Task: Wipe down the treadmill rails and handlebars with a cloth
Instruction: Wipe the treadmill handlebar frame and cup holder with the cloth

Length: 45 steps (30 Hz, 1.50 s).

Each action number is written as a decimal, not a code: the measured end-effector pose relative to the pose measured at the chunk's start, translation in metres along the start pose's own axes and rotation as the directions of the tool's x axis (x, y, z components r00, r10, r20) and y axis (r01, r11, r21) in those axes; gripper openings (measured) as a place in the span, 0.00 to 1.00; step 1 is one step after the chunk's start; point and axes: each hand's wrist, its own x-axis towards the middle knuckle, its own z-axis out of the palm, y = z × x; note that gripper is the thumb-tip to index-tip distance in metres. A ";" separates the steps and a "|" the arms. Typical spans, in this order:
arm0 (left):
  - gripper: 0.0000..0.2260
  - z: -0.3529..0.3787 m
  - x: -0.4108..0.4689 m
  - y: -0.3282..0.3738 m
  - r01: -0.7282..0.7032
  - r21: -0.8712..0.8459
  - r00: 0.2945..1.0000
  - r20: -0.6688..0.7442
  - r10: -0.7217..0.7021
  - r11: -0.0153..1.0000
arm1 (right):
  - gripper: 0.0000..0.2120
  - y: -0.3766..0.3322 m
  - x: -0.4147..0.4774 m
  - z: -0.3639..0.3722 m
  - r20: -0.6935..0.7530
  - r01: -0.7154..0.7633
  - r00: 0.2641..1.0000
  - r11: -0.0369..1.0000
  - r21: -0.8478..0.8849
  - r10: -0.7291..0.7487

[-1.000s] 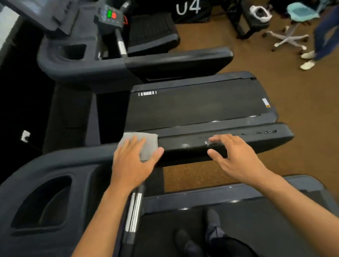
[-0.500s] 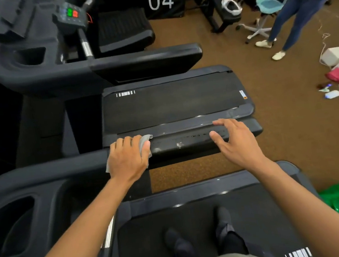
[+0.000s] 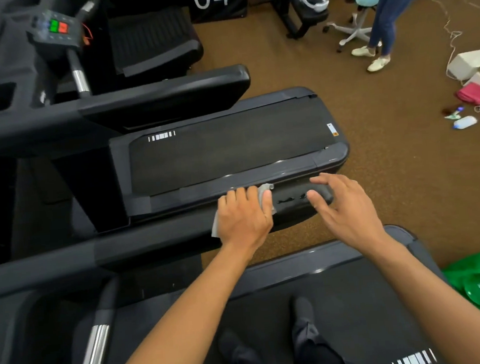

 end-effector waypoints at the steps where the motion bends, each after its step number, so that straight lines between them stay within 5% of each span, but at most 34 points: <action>1: 0.24 0.003 0.005 0.018 -0.006 -0.001 1.000 0.003 0.006 1.000 | 0.17 0.013 0.002 -0.005 -0.002 -0.014 1.000 1.000 -0.006 0.014; 9: 0.23 0.014 0.039 0.132 -0.011 0.002 0.993 0.116 0.011 1.000 | 0.17 0.075 0.022 -0.027 0.045 0.015 0.999 0.999 0.029 -0.016; 16: 0.13 0.030 0.043 0.136 -0.274 0.022 0.953 0.138 0.269 0.961 | 0.16 0.074 0.041 -0.023 0.124 0.145 0.981 0.988 0.061 -0.151; 20: 0.29 0.034 0.029 0.087 -0.436 0.125 0.900 0.046 0.434 0.891 | 0.18 0.063 0.047 -0.012 0.180 0.166 0.967 0.983 0.082 -0.179; 23: 0.39 0.019 0.008 0.033 -0.390 0.160 0.921 0.049 0.387 0.907 | 0.19 0.052 0.050 -0.007 0.211 0.185 0.956 0.977 0.107 -0.204; 27: 0.37 -0.010 -0.026 -0.076 -0.310 0.193 0.950 0.032 0.309 0.931 | 0.19 0.044 0.052 -0.004 0.243 0.173 0.950 0.978 0.119 -0.198; 32: 0.24 -0.040 -0.054 -0.193 0.071 0.127 0.997 0.011 -0.073 0.989 | 0.19 0.041 0.054 0.000 0.232 0.150 0.958 0.984 0.097 -0.169; 34: 0.28 -0.041 -0.047 -0.209 0.165 0.104 0.985 0.040 -0.170 0.981 | 0.19 0.040 0.055 -0.001 0.221 0.138 0.963 0.987 0.085 -0.154; 39: 0.27 -0.033 -0.009 -0.144 0.284 0.024 0.951 0.119 -0.285 0.958 | 0.19 0.042 0.062 -0.010 0.180 0.088 0.979 0.994 0.066 -0.099; 45: 0.19 -0.020 0.038 0.052 -0.035 -0.147 0.973 0.222 0.067 0.989 | 0.18 0.040 0.062 -0.014 0.127 0.074 0.989 0.997 0.039 -0.078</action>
